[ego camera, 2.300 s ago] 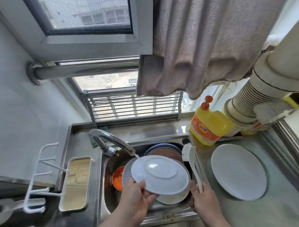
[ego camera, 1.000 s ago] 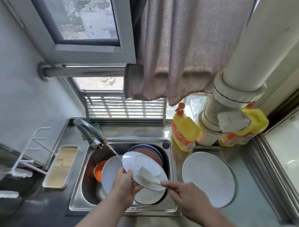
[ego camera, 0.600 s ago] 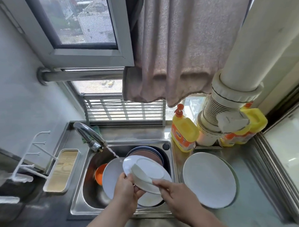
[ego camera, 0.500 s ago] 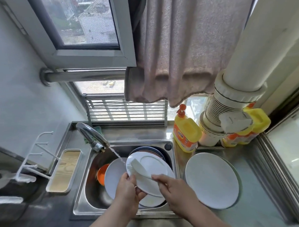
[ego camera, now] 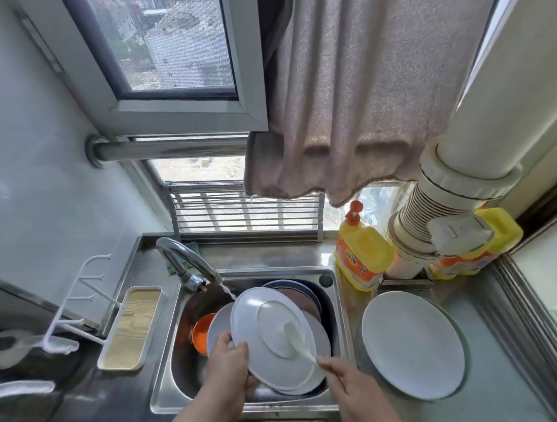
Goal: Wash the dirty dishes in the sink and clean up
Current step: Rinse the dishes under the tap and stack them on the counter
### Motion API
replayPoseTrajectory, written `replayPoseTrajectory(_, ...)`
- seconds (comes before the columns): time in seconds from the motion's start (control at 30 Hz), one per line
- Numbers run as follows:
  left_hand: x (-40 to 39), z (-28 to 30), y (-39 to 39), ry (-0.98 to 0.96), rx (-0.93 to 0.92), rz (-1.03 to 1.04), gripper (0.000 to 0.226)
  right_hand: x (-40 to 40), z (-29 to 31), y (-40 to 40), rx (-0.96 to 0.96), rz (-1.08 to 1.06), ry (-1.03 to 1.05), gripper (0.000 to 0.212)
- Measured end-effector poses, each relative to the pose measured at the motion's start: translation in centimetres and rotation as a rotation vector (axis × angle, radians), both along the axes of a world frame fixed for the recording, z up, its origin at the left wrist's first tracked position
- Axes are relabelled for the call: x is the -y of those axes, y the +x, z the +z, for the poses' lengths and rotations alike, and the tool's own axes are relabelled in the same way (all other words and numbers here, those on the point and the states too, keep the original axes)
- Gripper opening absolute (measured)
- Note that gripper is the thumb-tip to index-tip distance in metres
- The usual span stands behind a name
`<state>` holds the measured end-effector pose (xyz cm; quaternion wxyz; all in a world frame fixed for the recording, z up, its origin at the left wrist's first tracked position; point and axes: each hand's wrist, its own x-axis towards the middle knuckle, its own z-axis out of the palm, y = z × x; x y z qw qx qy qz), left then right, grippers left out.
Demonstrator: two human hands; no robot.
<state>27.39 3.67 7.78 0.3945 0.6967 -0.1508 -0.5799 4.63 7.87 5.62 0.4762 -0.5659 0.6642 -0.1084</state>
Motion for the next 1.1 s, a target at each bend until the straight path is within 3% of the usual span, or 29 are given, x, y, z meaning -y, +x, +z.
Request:
replayPoseTrajectory(0.1, -0.7, -0.8, -0.3, -0.007, 0.074, -0.079, 0.025, 2.0, -0.6, 2.5, 0.023, 0.008, -0.075, 0.027)
replayPoseTrajectory(0.23, -0.3, -0.4, 0.2, -0.034, 0.097, -0.073, 0.029, 4.0, -0.2, -0.2, -0.044, -0.091, 0.007, 0.028)
replayPoseTrajectory(0.4, 0.4, -1.0, 0.6, -0.009, 0.126, -0.095, 0.027, 1.1, 0.6, 2.2, 0.025, 0.024, 0.041, 0.022)
replayPoseTrajectory(0.57, 0.2, -0.5, 0.7, -0.031, 0.123, -0.098, 0.029, 3.6, -0.4, 1.0, -0.04, -0.11, -0.022, 0.027)
replayPoseTrajectory(0.73, 0.5, -1.4, 2.3, 0.017, 0.107, -0.071, 0.028, 0.0, 0.4, 1.2, -0.045, 0.052, 0.098, 0.022)
replayPoseTrajectory(0.83, -0.1, -6.9, 3.4, 0.014, 0.114, -0.093, 0.035, 1.8, 0.9, 4.0, -0.031, 0.052, -0.037, 0.029)
replayPoseTrajectory(0.9, -0.1, -6.4, 3.6, -0.002, 0.08, -0.082, 0.037, 3.9, 0.8, 4.3, -0.084, 0.0, -0.098, 0.035)
replayPoseTrajectory(1.0, 0.3, -3.7, 4.4, 0.017, 0.073, -0.048, 0.029, 5.1, -0.3, 2.5, -0.135, -0.042, 0.022, 0.036)
replayPoseTrajectory(1.1, 0.5, -4.4, 6.0, 0.052, 0.109, -0.049, 0.028, 3.4, -0.4, 1.6, -0.012, -0.093, 0.191, 0.026)
